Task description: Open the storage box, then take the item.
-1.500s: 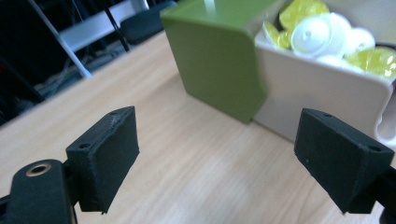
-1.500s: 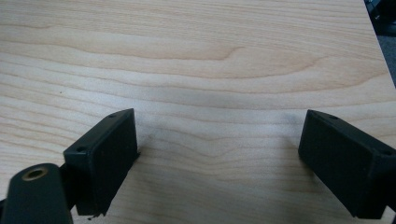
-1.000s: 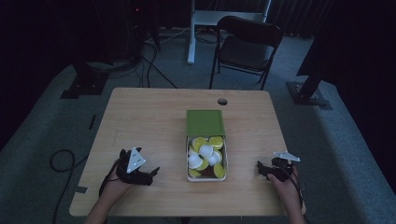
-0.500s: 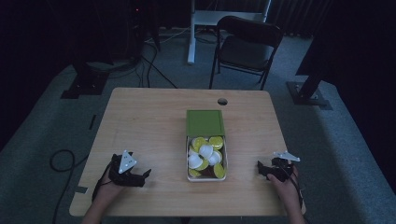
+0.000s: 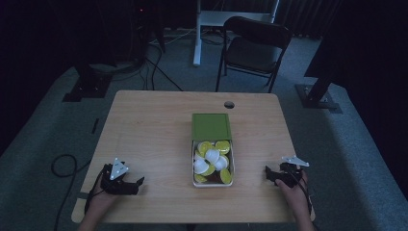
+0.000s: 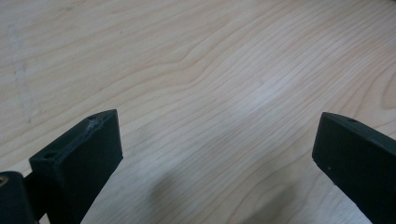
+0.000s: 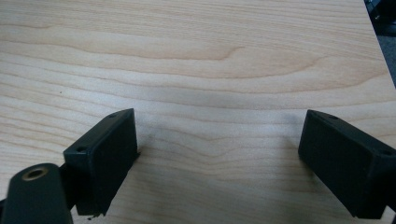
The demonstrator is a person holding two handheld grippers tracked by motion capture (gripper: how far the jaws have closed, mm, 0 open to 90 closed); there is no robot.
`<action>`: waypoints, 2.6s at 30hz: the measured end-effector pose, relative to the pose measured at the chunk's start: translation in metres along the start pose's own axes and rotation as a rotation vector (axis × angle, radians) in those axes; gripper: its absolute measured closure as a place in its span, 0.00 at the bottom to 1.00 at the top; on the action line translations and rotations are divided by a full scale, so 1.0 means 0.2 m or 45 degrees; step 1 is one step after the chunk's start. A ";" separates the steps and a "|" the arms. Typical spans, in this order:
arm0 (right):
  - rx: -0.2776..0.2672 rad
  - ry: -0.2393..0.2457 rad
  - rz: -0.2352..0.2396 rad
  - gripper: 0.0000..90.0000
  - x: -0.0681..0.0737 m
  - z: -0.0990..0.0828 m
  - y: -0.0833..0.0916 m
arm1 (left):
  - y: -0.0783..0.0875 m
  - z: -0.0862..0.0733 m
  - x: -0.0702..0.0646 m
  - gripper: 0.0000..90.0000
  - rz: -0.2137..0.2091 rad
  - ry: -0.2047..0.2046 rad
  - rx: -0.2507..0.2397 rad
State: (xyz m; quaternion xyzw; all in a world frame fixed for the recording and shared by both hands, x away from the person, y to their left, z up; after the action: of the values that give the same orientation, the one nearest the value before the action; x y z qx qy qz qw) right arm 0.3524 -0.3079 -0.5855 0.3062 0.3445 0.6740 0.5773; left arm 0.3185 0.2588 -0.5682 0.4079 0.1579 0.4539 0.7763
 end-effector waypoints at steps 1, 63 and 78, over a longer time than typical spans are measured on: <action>0.000 0.000 0.000 0.12 0.00 0.00 0.00 | 0.00 -0.01 0.01 0.02 0.000 0.006 0.007; 0.027 0.001 0.005 0.14 0.00 0.00 0.02 | -0.05 -0.06 0.05 0.02 -0.087 0.117 0.139; -0.044 0.026 0.062 0.15 0.09 0.12 0.17 | -0.05 -0.06 0.05 0.02 -0.087 0.117 0.139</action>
State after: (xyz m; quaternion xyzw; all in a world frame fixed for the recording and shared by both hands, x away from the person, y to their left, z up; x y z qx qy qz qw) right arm 0.3492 -0.2914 -0.5437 0.2974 0.3311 0.6969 0.5623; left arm 0.3221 0.2705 -0.5827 0.4229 0.2317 0.4360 0.7598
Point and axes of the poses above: each handheld gripper's, and its own axes: y roughly backward along the jaws, z roughly out of its top, x roughly to its left, the point moved 5 cm from there along -y, roughly forward along the jaws, and after that the axes turned 11 degrees about x, right-handed, at the moved point
